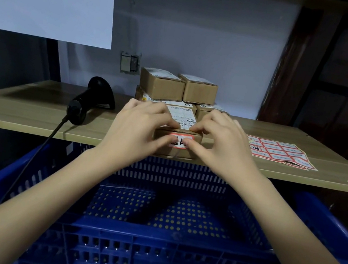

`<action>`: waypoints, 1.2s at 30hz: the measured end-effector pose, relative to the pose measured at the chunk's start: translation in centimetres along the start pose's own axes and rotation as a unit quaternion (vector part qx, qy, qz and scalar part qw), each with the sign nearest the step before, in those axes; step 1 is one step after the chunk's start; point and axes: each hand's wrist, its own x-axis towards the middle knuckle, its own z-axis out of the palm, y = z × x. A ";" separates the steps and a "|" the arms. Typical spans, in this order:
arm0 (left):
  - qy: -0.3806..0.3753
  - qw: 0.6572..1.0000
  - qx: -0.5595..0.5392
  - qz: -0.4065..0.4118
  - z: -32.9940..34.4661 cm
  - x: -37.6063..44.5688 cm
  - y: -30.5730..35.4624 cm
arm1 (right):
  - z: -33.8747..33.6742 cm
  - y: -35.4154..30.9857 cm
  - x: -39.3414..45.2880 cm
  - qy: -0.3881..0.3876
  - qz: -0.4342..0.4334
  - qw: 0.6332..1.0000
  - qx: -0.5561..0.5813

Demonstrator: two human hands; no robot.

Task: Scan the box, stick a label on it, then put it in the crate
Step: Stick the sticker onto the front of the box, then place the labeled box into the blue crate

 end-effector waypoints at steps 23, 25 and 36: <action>-0.039 0.855 -0.376 -0.355 -1.5 1.1 -0.7 | -0.4 2.8 1.7 -0.067 0.338 0.854 0.390; -0.093 0.830 -0.384 -0.393 -1.1 1.5 -0.3 | 0.5 2.2 2.3 -0.116 0.391 0.790 0.458; -0.163 0.763 -0.507 -0.366 -2.7 0.7 2.0 | -3.3 0.9 -0.2 -0.156 0.349 0.827 0.412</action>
